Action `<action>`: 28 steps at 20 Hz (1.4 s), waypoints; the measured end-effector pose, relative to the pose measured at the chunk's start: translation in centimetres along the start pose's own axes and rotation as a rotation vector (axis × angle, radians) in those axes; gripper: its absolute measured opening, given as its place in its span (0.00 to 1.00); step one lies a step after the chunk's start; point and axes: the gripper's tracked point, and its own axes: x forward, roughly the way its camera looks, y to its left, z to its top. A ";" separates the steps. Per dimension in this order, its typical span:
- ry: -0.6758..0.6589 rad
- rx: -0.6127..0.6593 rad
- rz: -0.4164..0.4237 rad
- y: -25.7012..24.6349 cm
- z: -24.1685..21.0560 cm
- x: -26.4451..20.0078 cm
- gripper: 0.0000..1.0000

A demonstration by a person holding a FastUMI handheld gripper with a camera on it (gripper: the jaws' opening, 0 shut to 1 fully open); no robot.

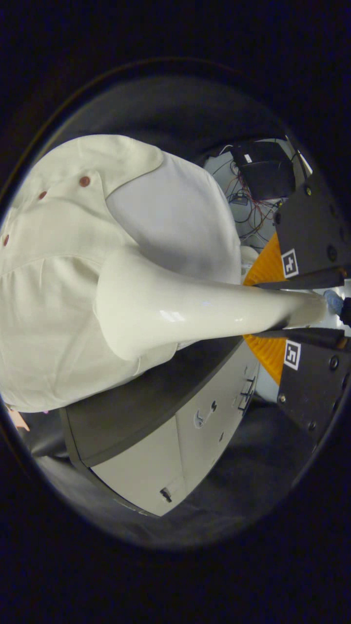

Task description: Iron the clothes twice with a garment steamer, once on the left side and once on the right side.

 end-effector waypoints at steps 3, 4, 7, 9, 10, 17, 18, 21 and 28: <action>-0.028 -0.011 0.025 0.0 0.7 -1.7 0.31; -0.041 -0.020 0.030 0.1 1.2 -2.6 0.30; -0.098 -0.050 0.048 0.6 4.0 -6.3 0.29; -0.136 -0.079 0.064 1.1 6.3 -9.4 0.29; -0.158 -0.092 0.075 1.4 7.6 -10.9 0.29; -0.294 -0.146 0.082 1.6 17.7 -20.6 0.29; -0.307 -0.150 0.078 1.2 19.0 -21.5 0.28; -0.356 -0.140 0.051 -0.6 23.3 -23.6 0.29; -0.410 -0.078 -0.005 -6.7 31.7 -26.1 0.28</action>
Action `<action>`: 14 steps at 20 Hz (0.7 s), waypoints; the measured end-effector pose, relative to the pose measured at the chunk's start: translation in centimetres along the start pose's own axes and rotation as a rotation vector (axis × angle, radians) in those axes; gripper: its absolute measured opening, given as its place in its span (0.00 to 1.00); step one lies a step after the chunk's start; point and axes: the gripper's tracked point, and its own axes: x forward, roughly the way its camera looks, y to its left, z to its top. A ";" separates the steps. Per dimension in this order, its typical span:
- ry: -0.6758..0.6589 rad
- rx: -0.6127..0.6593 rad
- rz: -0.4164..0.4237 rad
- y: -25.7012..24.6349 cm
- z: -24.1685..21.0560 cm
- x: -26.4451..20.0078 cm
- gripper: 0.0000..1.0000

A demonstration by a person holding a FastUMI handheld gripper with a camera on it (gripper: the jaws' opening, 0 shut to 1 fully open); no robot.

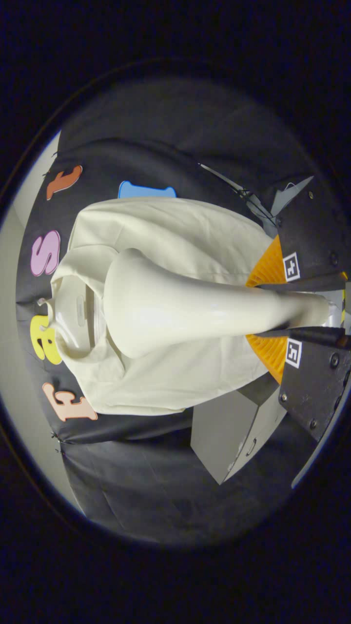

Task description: Iron the clothes twice with a garment steamer, once on the left side and once on the right side.

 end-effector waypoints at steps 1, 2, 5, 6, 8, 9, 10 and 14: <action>0.001 0.026 -0.014 -1.2 1.0 0.5 0.28; 0.007 0.043 -0.025 -2.4 1.5 0.8 0.28; 0.016 0.032 -0.054 -5.5 3.2 2.0 0.28; 0.014 0.029 -0.065 -6.5 3.7 2.4 0.29; 0.033 0.053 -0.071 -8.0 4.0 3.5 0.28; 0.042 0.059 -0.056 -8.0 3.8 3.9 0.28; 0.046 0.056 -0.048 -8.2 3.2 4.1 0.28; 0.087 0.024 -0.040 -8.6 -0.5 5.0 0.29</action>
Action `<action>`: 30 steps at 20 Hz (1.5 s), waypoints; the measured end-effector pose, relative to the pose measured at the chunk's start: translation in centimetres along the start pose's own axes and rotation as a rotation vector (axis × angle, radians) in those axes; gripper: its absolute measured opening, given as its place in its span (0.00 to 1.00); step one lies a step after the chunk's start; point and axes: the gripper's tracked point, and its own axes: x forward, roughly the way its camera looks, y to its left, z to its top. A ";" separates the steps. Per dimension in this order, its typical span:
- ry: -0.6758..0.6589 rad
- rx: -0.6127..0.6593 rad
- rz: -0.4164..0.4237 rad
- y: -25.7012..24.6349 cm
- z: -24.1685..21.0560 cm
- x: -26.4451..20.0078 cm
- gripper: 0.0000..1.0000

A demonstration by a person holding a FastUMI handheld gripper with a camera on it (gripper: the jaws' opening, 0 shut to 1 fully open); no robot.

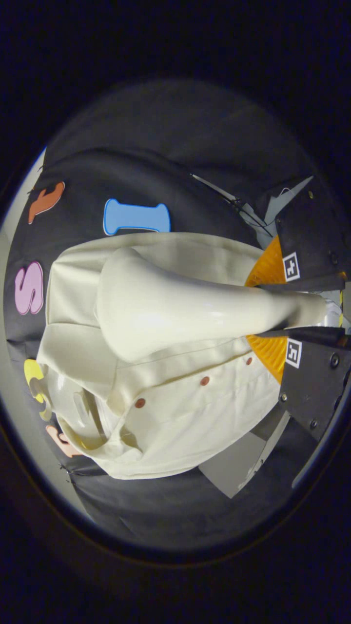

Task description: Iron the clothes twice with a garment steamer, once on the left side and once on the right side.

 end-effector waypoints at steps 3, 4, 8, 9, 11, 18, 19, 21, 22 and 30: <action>0.070 0.014 0.025 -0.2 -4.3 1.2 0.29; 0.088 0.014 0.026 -0.4 -5.5 1.4 0.29; 0.131 0.011 0.021 -1.3 -9.4 2.9 0.29; 0.140 0.014 0.025 -1.5 -10.3 3.2 0.29; 0.164 0.024 0.027 -1.7 -12.5 4.0 0.29; 0.243 0.072 0.039 -2.8 -19.2 5.9 0.29; 0.253 0.080 0.042 -2.9 -20.0 6.1 0.29; 0.274 0.092 0.046 -3.0 -21.5 6.5 0.29; 0.286 0.095 0.048 -3.1 -22.4 6.7 0.29; 0.370 0.116 0.041 -3.8 -28.8 8.4 0.29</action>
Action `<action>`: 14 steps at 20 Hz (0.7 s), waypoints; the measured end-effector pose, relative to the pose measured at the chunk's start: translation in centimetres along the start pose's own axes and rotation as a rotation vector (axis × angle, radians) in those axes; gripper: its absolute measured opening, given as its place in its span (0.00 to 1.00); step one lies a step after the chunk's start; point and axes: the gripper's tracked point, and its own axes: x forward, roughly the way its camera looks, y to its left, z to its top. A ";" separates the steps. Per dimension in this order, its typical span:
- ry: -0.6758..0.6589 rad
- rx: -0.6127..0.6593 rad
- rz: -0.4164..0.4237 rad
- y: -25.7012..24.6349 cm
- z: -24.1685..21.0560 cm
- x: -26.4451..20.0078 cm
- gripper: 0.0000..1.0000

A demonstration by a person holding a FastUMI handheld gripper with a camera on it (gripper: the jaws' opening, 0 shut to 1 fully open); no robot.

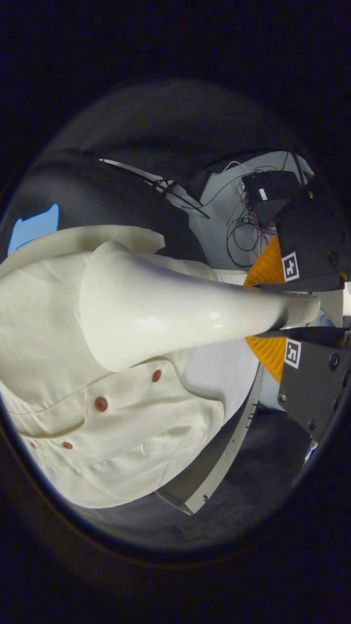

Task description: Iron the clothes twice with a garment steamer, once on the left side and once on the right side.

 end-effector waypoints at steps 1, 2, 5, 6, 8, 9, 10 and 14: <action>0.006 0.002 0.000 -0.2 -0.7 0.4 0.29; 0.016 0.000 -0.001 -0.5 -1.3 0.9 0.29; 0.045 0.007 -0.005 -1.1 -3.2 1.9 0.29; 0.056 0.013 -0.003 -1.2 -3.9 2.4 0.29; 0.078 0.026 -0.005 -1.4 -5.3 2.9 0.29; 0.087 0.028 -0.004 -1.4 -5.9 3.1 0.29; 0.092 0.026 -0.006 -1.5 -6.4 3.3 0.29; 0.086 0.048 -0.016 -1.4 -7.5 3.8 0.29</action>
